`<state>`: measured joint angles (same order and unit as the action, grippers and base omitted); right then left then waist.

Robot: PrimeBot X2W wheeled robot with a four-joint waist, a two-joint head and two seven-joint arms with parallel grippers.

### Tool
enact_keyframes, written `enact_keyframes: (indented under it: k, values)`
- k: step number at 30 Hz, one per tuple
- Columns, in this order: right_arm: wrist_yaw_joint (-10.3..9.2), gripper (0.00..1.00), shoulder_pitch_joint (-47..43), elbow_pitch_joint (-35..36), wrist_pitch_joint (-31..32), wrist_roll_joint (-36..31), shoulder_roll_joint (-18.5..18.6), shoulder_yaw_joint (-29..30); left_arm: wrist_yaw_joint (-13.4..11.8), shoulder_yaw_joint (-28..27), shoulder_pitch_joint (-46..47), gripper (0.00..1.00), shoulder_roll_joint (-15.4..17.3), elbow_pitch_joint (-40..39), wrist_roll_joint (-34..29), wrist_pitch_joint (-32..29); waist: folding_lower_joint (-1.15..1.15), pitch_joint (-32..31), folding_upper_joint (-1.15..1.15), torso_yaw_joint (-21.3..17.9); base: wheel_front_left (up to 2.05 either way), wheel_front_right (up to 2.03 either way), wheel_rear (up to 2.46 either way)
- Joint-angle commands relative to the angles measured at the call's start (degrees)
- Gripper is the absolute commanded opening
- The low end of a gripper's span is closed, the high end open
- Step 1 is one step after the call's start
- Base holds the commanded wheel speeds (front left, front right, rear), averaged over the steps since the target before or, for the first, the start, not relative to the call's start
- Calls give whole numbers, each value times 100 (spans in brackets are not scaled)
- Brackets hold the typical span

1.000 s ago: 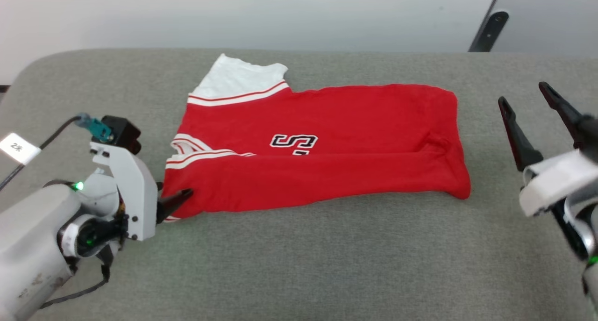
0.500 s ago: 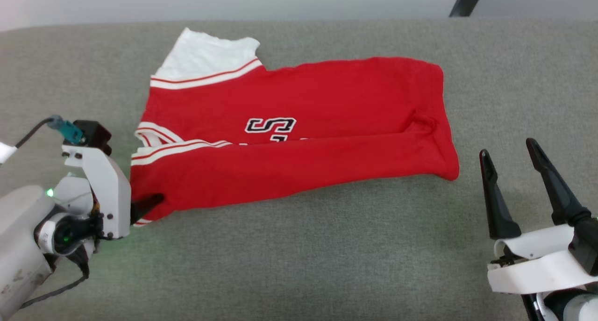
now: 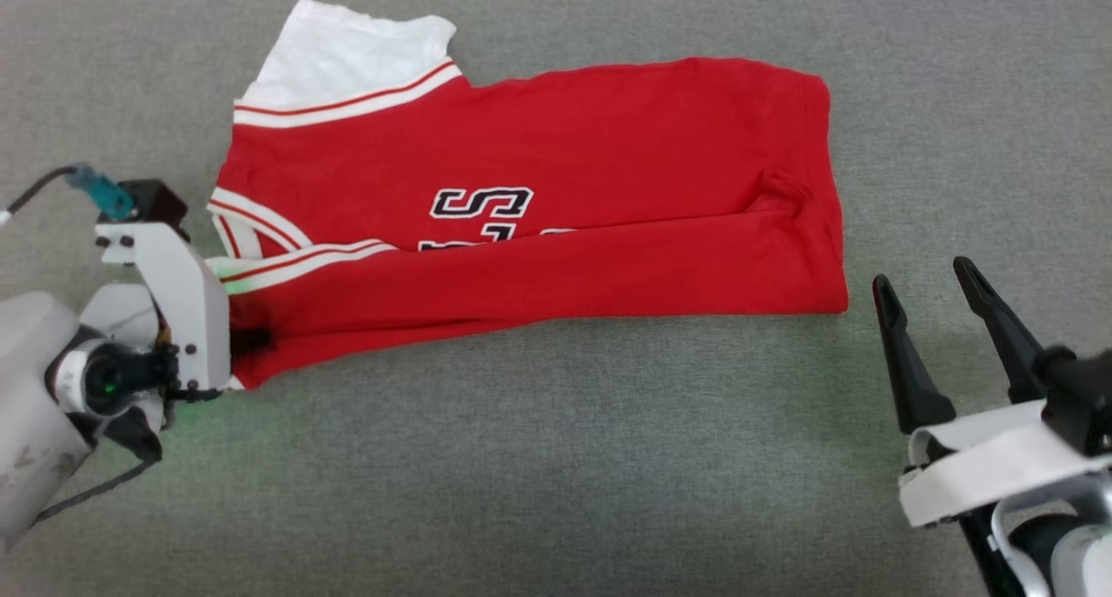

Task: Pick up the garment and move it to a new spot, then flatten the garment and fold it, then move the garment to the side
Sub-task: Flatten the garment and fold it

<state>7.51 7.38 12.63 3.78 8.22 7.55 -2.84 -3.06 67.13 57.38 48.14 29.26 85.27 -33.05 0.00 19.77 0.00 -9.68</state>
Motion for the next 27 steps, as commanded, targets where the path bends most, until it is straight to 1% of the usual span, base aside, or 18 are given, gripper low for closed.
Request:
enact_keyframes:
  k: [1,3,4,8,9,11,12,15,19,27]
  values:
    - [-5,100,153,-57,186,111,121,-16,11,187,-148,0,-273,23,-111,0,0,-8,0,45,0,0,0]
    - [-5,100,290,-192,637,342,173,26,41,188,-106,0,-299,24,-147,-15,0,-33,0,82,0,0,0]
    - [-4,100,408,-225,865,432,266,-10,62,186,-87,0,-322,17,-161,-5,0,-45,0,102,0,0,0]
    - [-5,100,909,-554,2218,856,519,-41,151,210,-26,0,-403,7,-209,-15,0,-77,0,174,0,0,0]
    - [-5,100,909,-554,2218,856,519,-41,151,210,-26,0,-403,7,-209,-15,0,-77,0,174,0,0,0]
    - [-5,100,1203,-739,2927,1019,704,-86,203,224,36,0,-470,-4,-261,-25,0,-71,0,232,0,0,0]
    - [-5,100,1342,-868,3282,1146,722,-84,219,223,64,0,-503,0,-263,-25,0,-65,0,256,0,0,0]
    - [-5,100,1816,-1138,4007,1321,880,-150,294,233,156,0,-627,21,-315,-33,0,-16,0,368,0,0,0]
    - [-5,100,2300,-1617,4777,1408,902,-228,380,244,242,0,-794,97,-366,-18,0,66,0,492,0,0,0]
    - [-5,100,3020,-2978,5906,1225,526,-110,505,234,378,0,-1056,335,-426,47,0,255,0,622,0,0,0]
